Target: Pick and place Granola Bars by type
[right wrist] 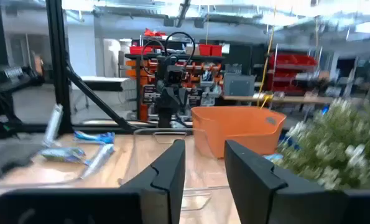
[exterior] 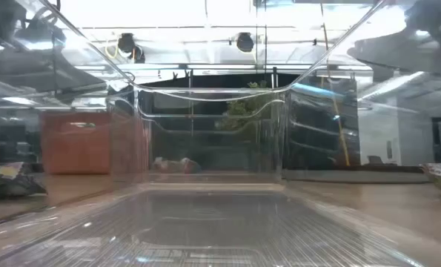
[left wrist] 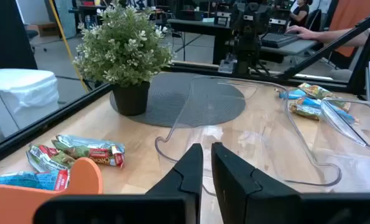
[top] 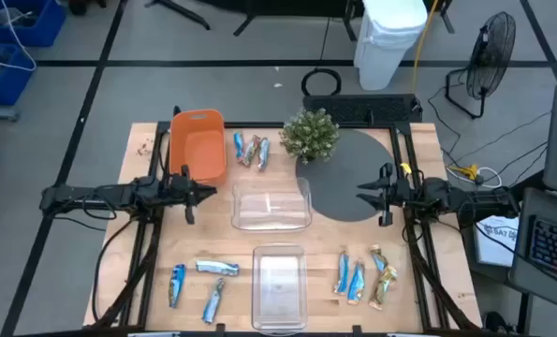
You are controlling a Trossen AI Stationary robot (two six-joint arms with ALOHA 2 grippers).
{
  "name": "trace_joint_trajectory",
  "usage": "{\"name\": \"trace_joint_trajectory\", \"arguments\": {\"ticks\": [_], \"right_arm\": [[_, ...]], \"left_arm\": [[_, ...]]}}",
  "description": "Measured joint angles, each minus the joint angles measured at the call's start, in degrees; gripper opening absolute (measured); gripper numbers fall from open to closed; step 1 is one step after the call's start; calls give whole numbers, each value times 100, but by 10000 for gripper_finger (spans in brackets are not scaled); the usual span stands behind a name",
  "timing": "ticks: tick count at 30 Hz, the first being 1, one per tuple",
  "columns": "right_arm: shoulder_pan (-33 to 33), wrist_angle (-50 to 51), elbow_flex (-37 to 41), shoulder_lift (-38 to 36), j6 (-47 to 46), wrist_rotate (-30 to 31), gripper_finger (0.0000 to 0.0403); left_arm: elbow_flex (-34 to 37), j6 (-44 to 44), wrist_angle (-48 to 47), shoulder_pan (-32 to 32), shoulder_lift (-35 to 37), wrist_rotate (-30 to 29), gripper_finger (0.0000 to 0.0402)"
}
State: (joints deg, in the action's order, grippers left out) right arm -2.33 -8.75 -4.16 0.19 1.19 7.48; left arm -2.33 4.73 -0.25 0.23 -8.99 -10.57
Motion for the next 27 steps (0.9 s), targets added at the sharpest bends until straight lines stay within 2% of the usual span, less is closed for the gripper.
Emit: {"name": "trace_joint_trajectory", "arguments": {"ticks": [9, 17, 23, 27], "right_arm": [[-2, -9, 0, 0, -205, 0, 102], [-2, 140, 35, 1, -265, -2, 102], [0, 126, 225, 0, -54, -2, 102], [-2, 36, 236, 0, -883, -5, 102]], "left_arm": [[0, -336, 48, 0, 0, -2, 37], [0, -198, 15, 0, 0, 2, 37], [0, -327, -90, 0, 0, 0, 37], [0, -460, 33, -1, 0, 0, 37]]}}
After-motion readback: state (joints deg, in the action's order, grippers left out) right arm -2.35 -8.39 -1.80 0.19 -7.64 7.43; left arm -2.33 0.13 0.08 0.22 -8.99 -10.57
